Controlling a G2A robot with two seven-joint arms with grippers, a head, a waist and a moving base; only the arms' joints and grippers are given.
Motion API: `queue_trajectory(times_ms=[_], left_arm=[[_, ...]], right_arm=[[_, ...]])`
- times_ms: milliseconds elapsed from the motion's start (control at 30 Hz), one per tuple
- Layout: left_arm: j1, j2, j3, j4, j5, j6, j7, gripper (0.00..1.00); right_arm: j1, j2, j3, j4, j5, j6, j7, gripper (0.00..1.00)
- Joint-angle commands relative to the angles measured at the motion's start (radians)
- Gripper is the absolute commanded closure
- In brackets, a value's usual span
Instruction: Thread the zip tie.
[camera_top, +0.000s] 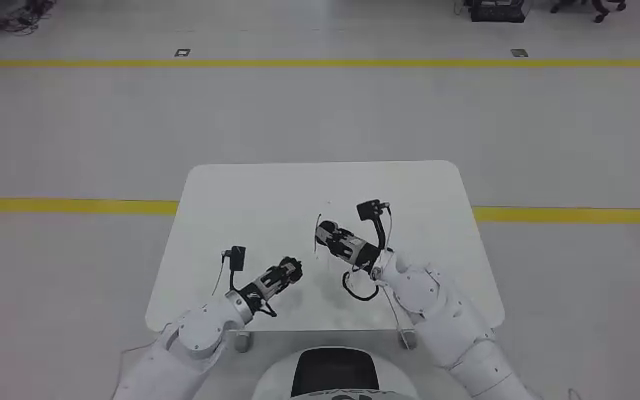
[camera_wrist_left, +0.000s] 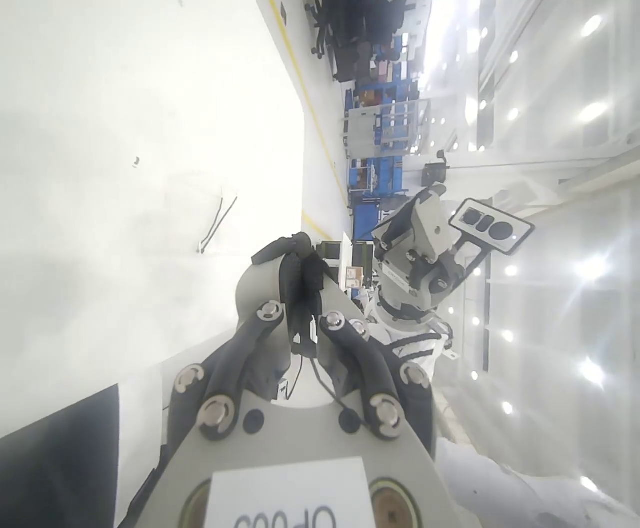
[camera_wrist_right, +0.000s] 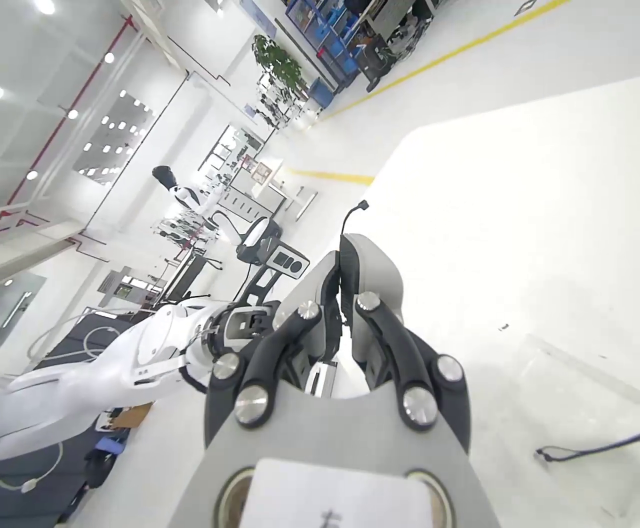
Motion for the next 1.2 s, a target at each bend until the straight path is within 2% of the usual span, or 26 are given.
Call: queue_trajectory(times_ms=[0, 333, 400, 467, 567, 767, 967, 1033, 1167], left_arm=[[-0.003, -0.004, 0.01, -0.001, -0.017, 0.01, 0.022, 1.0], [-0.004, -0.005, 0.012, -0.001, -0.018, 0.01, 0.024, 1.0], [-0.008, -0.007, 0.018, 0.003, -0.026, 0.013, 0.033, 1.0], [-0.01, -0.012, 0.026, 0.013, -0.056, 0.027, 0.06, 1.0], [-0.018, -0.019, 0.038, 0.025, -0.097, 0.052, 0.088, 1.0], [-0.035, -0.028, 0.046, 0.039, -0.188, 0.095, 0.09, 1.0], [-0.044, -0.032, 0.044, 0.044, -0.246, 0.083, 0.058, 1.0], [-0.048, -0.032, 0.044, 0.037, -0.232, 0.066, 0.052, 1.0], [-0.048, -0.032, 0.044, 0.037, -0.232, 0.066, 0.052, 1.0]], right_arm=[[0.001, 0.004, -0.007, 0.0, 0.0, 0.0, -0.014, 1.0], [0.002, 0.006, -0.014, 0.0, 0.003, 0.0, -0.019, 1.0], [0.0, 0.006, -0.013, -0.003, -0.018, 0.009, -0.045, 1.0], [-0.002, 0.006, -0.026, 0.0, -0.082, 0.013, -0.088, 1.0], [-0.005, 0.003, -0.047, 0.012, -0.12, 0.009, -0.138, 1.0], [0.003, -0.002, -0.079, 0.048, -0.145, 0.0, -0.186, 1.0], [0.017, -0.001, -0.106, 0.072, -0.114, 0.0, -0.207, 1.0], [0.02, 0.0, -0.109, 0.072, -0.107, 0.0, -0.207, 1.0], [0.02, 0.0, -0.109, 0.072, -0.107, 0.0, -0.207, 1.0]])
